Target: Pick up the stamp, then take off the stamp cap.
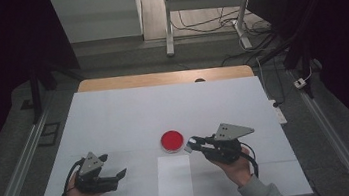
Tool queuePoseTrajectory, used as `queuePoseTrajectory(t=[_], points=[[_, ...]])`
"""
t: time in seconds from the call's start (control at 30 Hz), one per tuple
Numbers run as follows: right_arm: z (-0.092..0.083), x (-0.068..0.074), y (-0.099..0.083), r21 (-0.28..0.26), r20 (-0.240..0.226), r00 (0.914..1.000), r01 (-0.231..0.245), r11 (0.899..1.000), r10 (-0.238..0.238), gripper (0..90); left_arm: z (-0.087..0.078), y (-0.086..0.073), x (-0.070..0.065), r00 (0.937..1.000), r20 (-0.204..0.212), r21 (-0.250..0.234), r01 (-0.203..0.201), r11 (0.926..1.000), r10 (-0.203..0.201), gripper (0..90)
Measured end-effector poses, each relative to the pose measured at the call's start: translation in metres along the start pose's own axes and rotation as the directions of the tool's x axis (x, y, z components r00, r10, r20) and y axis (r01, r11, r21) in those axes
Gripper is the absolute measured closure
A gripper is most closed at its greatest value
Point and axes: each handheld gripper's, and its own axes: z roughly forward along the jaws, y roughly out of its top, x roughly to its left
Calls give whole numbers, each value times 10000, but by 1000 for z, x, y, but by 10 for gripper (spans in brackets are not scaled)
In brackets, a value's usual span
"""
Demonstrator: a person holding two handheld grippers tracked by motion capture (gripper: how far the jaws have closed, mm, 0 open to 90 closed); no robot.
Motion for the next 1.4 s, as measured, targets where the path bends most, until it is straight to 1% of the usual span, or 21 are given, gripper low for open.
queuePoseTrajectory(t=[0.1, 0.23, 0.37, 0.63, 0.9, 1.0, 1.07, 1.2, 1.4], points=[[2, 3, 0, 30, -144, 9999, -2, 10000, 2, 753, 0, 0, 0, 10000, 3, -3, -5, 10000, 5, 145], [3, 5, 0, 30, -193, 9998, 41, 10000, -40, 753, 0, 0, 0, 10000, 7, -10, -4, 10000, 4, 145], [3, 5, 1, -74, -164, 9999, -26, 10000, 25, 753, 0, 0, 0, 10000, 5, -26, -19, 10000, 19, 145], [3, 4, 1, -80, -139, 9999, -22, 10000, 21, 753, 1, 1, -1, 10000, 2, -34, -20, 10000, 20, 145], [3, 5, 3, -185, -81, 10000, -32, 9998, 30, 752, 1, 4, -4, 9999, 133, -176, 22, 9998, -20, 145], [3, 5, 3, -203, -91, 10000, -33, 9998, 31, 752, 1, 7, -7, 9999, 140, -223, -68, 9997, 71, 145], [3, 5, 3, -214, -77, 10000, -29, 9998, 27, 752, 1, 9, -10, 9998, 87, -344, -170, 9993, 174, 145], [3, 5, 4, -228, -17, 10000, -56, 9997, 55, 752, 1, 14, -15, 9995, 147, -469, -279, 9985, 286, 146], [2, 4, 5, -324, 14, 9999, -116, 9994, 117, 753, 6, 21, -22, 9982, 338, -457, -480, 9978, 496, 146]])
